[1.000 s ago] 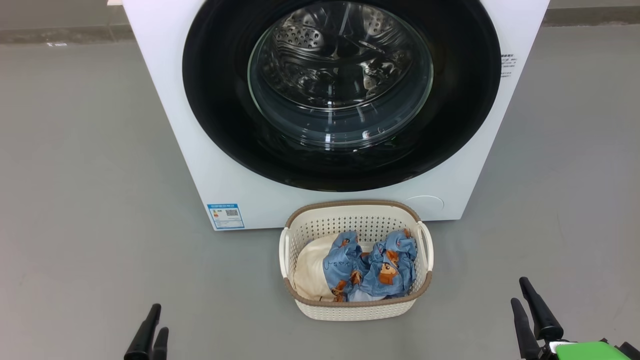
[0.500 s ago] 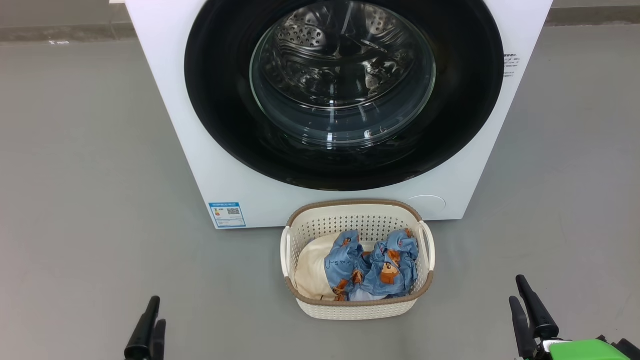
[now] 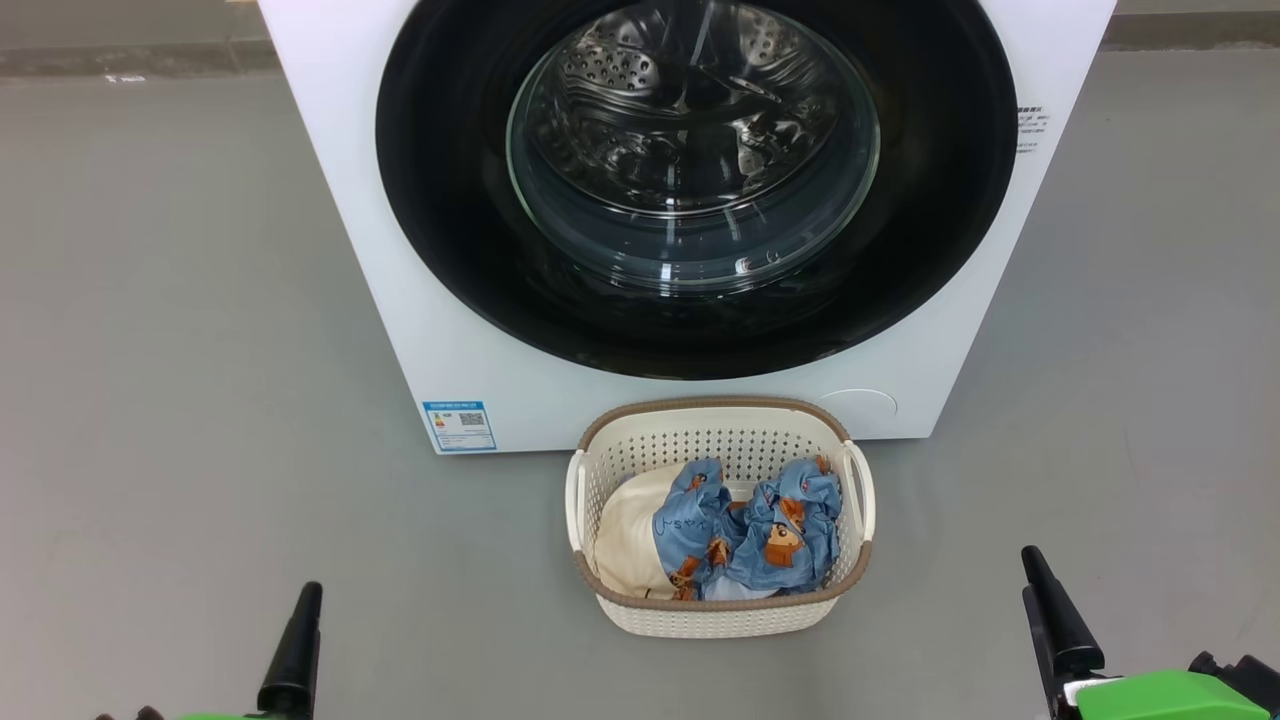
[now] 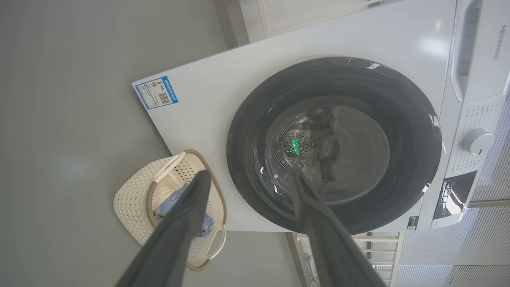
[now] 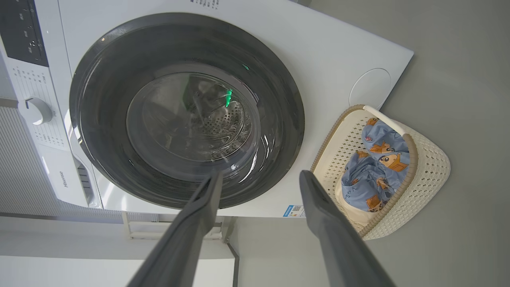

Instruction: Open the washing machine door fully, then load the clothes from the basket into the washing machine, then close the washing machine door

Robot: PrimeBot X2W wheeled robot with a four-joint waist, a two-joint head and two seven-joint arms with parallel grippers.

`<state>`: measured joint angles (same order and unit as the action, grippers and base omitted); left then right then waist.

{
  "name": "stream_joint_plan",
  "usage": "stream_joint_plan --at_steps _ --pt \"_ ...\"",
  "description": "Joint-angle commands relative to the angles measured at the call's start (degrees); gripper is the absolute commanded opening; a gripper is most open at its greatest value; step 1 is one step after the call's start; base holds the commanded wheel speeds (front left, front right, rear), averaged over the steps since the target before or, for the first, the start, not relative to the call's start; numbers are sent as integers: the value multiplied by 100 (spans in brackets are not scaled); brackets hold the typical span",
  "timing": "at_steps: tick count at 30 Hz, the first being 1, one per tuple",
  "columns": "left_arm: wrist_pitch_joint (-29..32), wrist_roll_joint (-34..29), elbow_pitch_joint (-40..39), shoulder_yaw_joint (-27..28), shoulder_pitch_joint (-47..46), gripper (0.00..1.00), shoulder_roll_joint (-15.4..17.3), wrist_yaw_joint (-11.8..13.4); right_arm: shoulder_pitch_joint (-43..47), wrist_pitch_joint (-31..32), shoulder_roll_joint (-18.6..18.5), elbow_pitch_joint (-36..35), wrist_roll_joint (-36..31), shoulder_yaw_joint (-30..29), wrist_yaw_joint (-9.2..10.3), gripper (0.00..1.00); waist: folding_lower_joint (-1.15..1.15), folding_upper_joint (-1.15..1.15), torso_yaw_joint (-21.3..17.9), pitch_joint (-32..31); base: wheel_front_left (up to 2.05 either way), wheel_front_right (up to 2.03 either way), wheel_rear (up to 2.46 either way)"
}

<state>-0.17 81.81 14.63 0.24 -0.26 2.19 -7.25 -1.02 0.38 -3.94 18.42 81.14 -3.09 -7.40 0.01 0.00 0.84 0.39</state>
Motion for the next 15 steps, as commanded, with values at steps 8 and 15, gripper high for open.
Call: stream_joint_plan --at_steps 8,15 --pt "-181 -813 -243 -76 -104 100 171 -11 -146 -175 -86 -134 -810 98 -3 100 -1 0 20 8 0 0 0" --pt "-274 -1263 -274 -121 -84 100 169 -12 -134 -273 -98 -118 -1289 155 -3 100 -1 0 42 12 0 0 0"
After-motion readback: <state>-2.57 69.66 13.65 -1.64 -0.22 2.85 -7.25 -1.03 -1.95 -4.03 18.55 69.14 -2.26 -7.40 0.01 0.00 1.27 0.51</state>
